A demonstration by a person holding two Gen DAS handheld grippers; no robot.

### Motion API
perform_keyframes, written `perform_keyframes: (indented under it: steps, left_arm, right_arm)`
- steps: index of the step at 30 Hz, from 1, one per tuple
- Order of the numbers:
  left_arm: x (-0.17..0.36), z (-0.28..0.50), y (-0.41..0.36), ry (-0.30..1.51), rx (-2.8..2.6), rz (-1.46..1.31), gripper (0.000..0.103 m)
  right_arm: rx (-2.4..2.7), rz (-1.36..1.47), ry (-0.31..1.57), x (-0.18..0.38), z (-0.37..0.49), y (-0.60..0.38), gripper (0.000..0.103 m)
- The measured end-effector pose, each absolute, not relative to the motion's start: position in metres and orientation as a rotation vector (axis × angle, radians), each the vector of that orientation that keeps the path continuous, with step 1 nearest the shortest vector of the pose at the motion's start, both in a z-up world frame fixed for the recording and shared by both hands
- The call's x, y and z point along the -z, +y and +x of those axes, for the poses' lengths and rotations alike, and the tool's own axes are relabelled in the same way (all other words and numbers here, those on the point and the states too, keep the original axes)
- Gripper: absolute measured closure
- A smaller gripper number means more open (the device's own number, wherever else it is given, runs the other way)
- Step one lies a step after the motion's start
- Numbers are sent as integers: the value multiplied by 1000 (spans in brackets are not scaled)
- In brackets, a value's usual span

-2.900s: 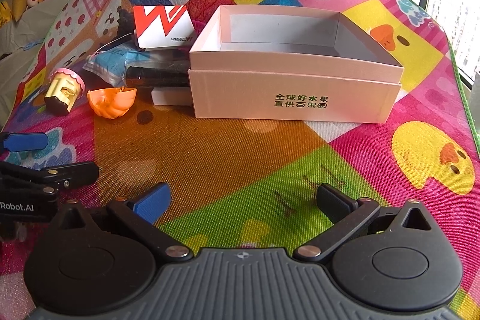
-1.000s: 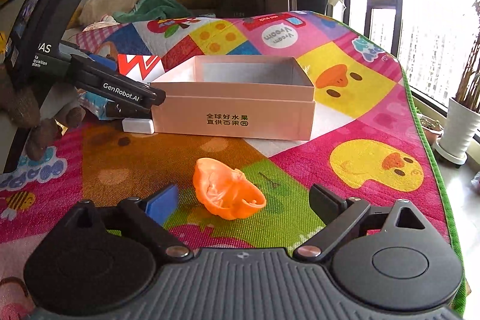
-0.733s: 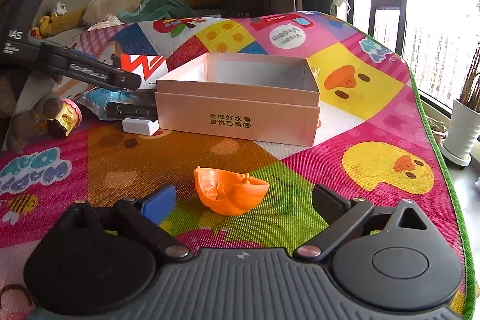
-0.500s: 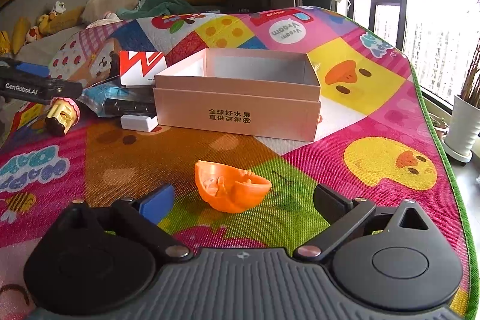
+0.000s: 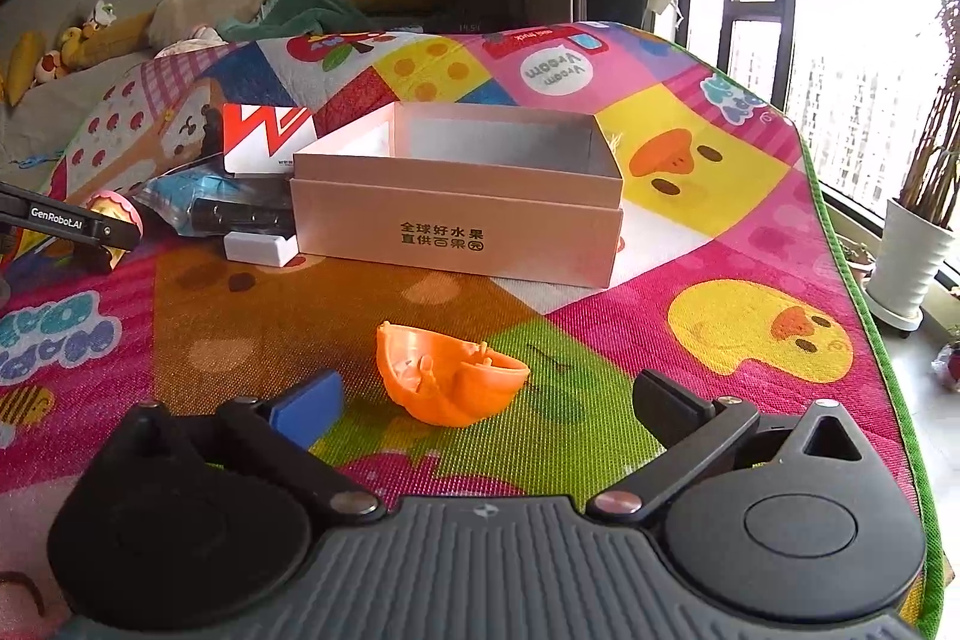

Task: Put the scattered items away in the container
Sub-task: 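Grasp the yellow cupcake toy with the left gripper while the right holds the orange shell, then carry the cupcake toy over the white box and release it inside with the left gripper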

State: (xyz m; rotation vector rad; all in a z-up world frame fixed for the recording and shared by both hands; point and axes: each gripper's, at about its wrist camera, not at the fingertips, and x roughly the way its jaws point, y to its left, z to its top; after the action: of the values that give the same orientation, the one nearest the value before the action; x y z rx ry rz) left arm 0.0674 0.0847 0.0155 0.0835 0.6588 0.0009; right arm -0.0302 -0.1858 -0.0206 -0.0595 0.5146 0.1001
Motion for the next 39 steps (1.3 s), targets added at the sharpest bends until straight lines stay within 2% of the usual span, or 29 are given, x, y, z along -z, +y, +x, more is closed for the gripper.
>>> perform_keyframes:
  steps: [3, 9, 11, 14, 16, 22, 29, 33, 39]
  left_arm:
    - [-11, 79, 91, 719, 4, 25, 31]
    - [-29, 86, 94, 762, 59, -25, 21]
    - [-30, 92, 93, 801, 65, -19, 25]
    - [-27, 103, 96, 857, 54, -15, 40]
    - [-24, 108, 97, 866, 43, 3, 43]
    - [-32, 94, 83, 827, 102, 11, 44]
    - [-54, 43, 15, 627, 316, 91, 46]
    - [-44, 24, -17, 584, 394, 138, 46]
    - [-17, -6, -31, 618, 470, 172, 45]
  right_arm:
    - [-98, -50, 510, 20, -31, -187, 0]
    - [-98, -38, 501, 20, -32, -189, 0]
    - [-97, -35, 498, 20, -33, -189, 0]
    - [-93, -35, 492, 20, -34, -189, 0]
    - [-89, -34, 486, 20, -34, -189, 0]
    - [-87, -31, 483, 20, -34, -190, 0]
    - [-81, -35, 488, 20, -34, -189, 0]
    - [-69, -49, 481, 20, -35, -187, 0]
    - [-72, -49, 481, 20, -35, -187, 0]
